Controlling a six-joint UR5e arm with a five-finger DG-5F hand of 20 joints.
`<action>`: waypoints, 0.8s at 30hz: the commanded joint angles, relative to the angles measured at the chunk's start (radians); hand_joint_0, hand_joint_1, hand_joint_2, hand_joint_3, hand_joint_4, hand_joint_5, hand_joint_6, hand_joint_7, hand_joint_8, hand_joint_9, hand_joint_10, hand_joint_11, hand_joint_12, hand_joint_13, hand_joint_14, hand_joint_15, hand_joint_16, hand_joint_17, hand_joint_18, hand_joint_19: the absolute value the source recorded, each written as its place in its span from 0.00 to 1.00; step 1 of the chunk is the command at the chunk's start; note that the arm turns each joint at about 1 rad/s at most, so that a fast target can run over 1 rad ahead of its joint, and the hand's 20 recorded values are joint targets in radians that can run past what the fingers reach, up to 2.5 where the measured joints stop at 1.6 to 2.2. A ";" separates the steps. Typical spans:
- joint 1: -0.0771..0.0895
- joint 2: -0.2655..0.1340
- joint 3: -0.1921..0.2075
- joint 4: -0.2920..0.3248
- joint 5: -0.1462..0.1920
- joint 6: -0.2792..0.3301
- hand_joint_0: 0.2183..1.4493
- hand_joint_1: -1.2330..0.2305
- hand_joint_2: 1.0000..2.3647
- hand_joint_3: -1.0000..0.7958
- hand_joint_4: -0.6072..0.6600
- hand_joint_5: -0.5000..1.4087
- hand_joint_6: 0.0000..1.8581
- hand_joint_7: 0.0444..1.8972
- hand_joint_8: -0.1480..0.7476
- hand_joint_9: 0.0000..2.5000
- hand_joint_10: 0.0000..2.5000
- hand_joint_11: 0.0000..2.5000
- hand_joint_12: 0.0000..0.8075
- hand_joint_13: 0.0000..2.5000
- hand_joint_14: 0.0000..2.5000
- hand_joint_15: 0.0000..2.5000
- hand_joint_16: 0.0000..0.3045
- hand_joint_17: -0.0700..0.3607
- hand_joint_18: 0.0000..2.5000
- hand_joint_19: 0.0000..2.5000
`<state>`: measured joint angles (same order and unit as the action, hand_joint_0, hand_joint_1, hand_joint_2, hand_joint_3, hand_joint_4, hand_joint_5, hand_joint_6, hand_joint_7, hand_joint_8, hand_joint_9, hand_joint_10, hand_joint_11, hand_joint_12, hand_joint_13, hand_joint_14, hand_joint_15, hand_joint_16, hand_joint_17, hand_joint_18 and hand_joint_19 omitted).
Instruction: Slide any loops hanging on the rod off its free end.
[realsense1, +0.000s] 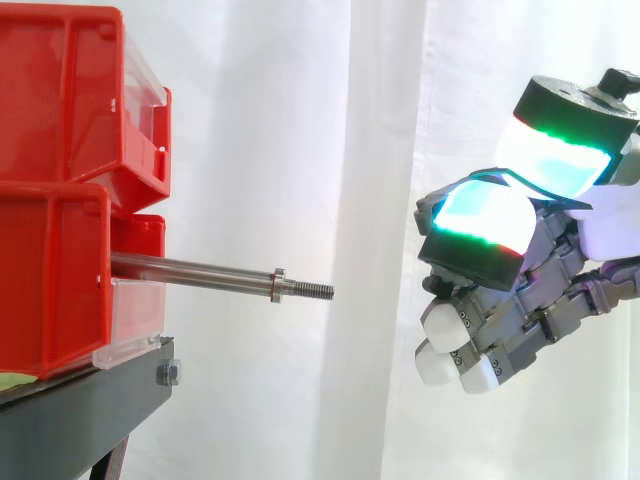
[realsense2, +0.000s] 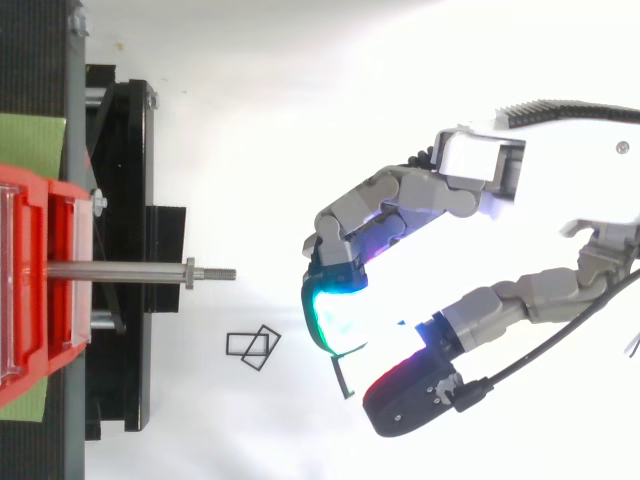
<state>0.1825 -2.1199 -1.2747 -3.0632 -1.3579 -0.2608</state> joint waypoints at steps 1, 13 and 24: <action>0.000 0.000 0.002 -0.005 0.000 0.011 0.32 0.34 0.01 0.32 0.52 0.17 0.45 0.65 0.44 0.30 0.00 0.05 0.27 0.25 0.00 0.00 0.12 0.35 0.22 0.04; 0.002 0.000 0.057 -0.134 -0.001 0.049 0.31 0.35 0.00 0.29 0.54 0.16 0.45 0.62 0.43 0.30 0.00 0.05 0.27 0.25 0.00 0.00 0.12 0.35 0.21 0.05; -0.003 0.000 0.077 -0.154 -0.004 0.049 0.30 0.44 0.00 0.28 0.56 0.16 0.44 0.62 0.44 0.31 0.00 0.04 0.27 0.25 0.00 0.00 0.12 0.35 0.22 0.05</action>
<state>0.1811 -2.1198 -1.1994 -3.2153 -1.3620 -0.2126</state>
